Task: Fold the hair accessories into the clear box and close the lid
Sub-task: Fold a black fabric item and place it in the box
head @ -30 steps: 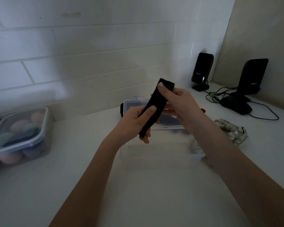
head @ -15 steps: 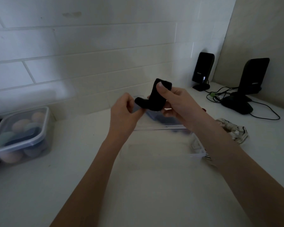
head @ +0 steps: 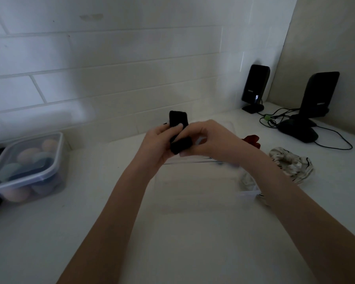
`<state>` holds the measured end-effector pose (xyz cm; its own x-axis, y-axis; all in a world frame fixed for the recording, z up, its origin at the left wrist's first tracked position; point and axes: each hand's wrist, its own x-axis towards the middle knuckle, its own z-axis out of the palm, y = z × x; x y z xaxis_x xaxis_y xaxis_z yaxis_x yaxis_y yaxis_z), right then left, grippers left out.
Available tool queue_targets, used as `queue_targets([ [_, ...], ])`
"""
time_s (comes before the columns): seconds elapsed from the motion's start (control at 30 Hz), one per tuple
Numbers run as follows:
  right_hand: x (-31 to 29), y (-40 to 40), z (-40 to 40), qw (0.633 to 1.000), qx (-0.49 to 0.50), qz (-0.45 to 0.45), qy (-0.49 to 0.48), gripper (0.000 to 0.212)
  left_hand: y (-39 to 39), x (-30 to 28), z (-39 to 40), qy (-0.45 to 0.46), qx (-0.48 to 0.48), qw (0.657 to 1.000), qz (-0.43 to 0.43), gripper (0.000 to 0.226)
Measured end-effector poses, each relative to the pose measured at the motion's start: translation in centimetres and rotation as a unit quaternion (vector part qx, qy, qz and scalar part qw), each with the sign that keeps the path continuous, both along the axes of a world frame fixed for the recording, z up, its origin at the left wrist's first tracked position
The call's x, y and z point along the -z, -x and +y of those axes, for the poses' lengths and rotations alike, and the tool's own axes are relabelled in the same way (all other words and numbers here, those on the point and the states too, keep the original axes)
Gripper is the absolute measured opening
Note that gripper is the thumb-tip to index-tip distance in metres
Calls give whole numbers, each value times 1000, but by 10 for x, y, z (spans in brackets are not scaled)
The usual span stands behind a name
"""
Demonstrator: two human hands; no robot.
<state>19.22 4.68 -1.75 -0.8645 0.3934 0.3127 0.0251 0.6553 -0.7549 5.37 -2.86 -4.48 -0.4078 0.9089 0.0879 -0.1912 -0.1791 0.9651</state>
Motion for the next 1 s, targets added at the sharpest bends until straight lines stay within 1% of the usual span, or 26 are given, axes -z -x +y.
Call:
queue_targets([
  [0.03,1,1,1,1000,-4,-3,-22,24,1,1,-1,-8,-1,1000,1,17],
  [0.1,2,2,1,999,-5,-2,-34,22,2,1,-3,-18,-5,1000,-13,17],
  [0.17,2,2,4,1000,5,15,4,15,1,-1,-3,-20,-8,1000,-2,20],
  [0.23,1,2,6,997,36,42,49,11,-3,-1,-4,-21,-2,1000,21,25],
  [0.3,0,2,8,994,75,59,60,9,-4,1,-2,-25,4,999,33,29],
  [0.33,0,2,8,992,89,62,58,10,-5,2,-1,-25,7,999,37,32],
  [0.43,1,3,9,988,122,65,65,22,-5,4,0,-24,14,998,58,33],
  [0.5,3,4,9,986,136,69,66,26,-6,4,0,-23,20,997,68,35],
  [0.63,4,8,10,978,169,99,66,23,-7,3,0,-23,27,997,62,37],
  [0.77,4,9,9,973,199,117,19,17,-8,2,-1,-17,31,997,62,36],
  [0.87,6,7,11,970,208,129,4,20,-10,0,-3,-11,35,997,72,41],
  [0.93,5,6,14,970,210,121,23,28,-11,-1,-4,-5,42,996,78,44],
  [1.0,4,4,16,975,204,78,39,37,-12,-3,-4,3,45,996,82,46],
])
